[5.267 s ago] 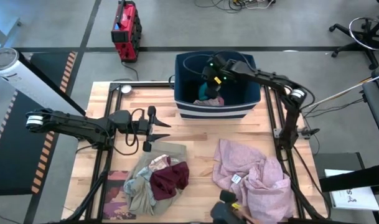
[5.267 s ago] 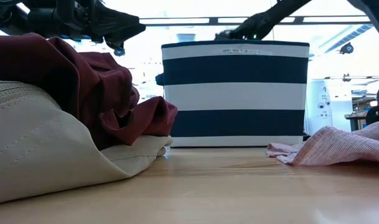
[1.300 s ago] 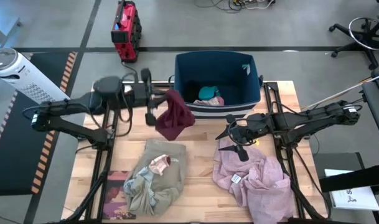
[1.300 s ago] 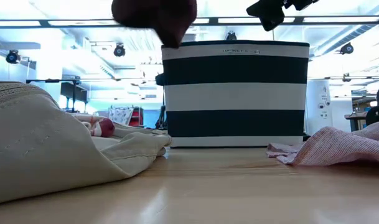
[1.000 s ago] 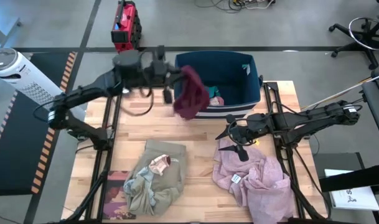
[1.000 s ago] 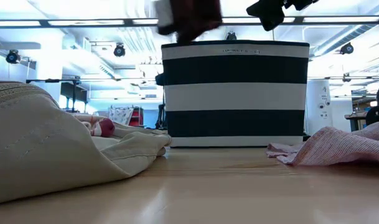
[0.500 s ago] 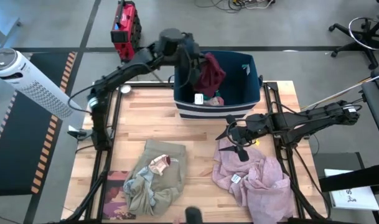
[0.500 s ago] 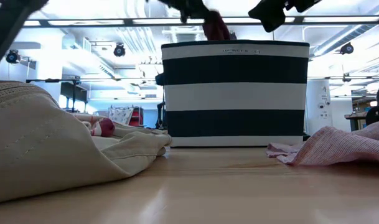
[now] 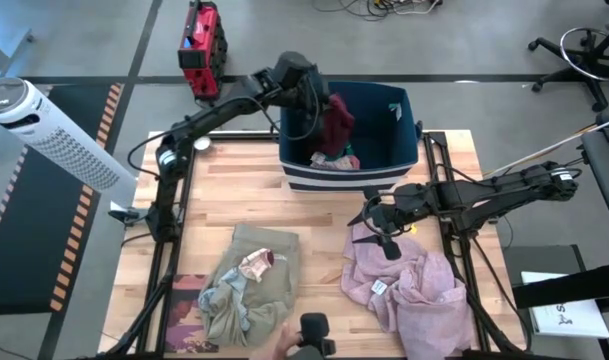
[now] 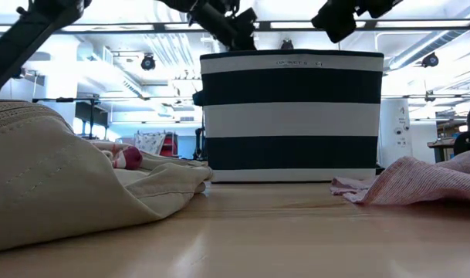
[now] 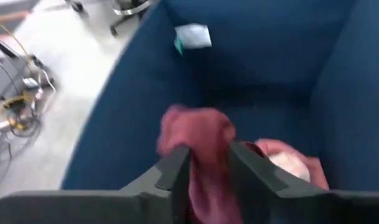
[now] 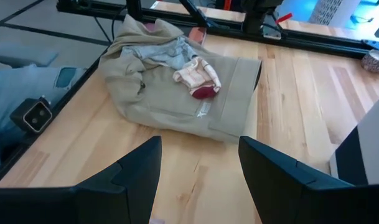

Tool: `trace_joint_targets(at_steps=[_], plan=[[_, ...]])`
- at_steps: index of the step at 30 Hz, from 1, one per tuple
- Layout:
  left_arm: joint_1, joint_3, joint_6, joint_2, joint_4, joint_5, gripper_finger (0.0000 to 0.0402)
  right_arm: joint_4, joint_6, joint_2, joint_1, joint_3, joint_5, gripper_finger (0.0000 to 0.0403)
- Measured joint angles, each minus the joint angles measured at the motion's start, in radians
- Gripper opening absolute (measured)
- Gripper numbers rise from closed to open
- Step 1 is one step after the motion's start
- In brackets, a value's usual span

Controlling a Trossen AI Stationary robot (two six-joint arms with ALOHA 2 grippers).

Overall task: Sort clothes
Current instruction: Put the red underwear into the laundry bin, then put the pink polo shirt into the laundry bin

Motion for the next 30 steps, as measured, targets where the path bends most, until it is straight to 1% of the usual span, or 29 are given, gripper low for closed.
trace_joint_targets(at_steps=[4,6,11,15,19,22,26,30], plan=[[-0.011,0.013,0.003,-0.003,-0.064,-0.002,0.0136,0.098,-0.012,0.0,0.0,0.0,0.0,0.0199],[-0.017,0.016,0.001,-0.011,-0.083,-0.002,0.0164,0.103,-0.025,0.0,0.0,0.005,0.0,0.0199],[-0.04,0.015,0.021,-0.037,-0.095,0.0,0.0225,-0.046,0.01,0.0,0.008,0.061,-0.001,0.0199],[-0.086,0.014,0.054,-0.051,-0.134,0.002,0.0254,-0.217,0.061,0.0,0.042,0.135,0.012,0.0199],[-0.141,-0.014,0.071,-0.08,-0.149,0.003,0.0264,-0.362,0.136,0.01,0.104,0.212,0.089,0.0199],[-0.18,-0.061,0.094,-0.119,-0.15,0.01,0.0263,-0.439,0.185,0.025,0.157,0.258,0.162,0.0199],[-0.229,-0.167,0.097,-0.191,-0.154,0.01,0.0252,-0.48,0.24,0.054,0.215,0.282,0.199,0.0201],[-0.28,-0.319,0.047,-0.314,-0.18,0.01,0.024,-0.478,0.29,0.087,0.263,0.289,0.201,0.0216]])
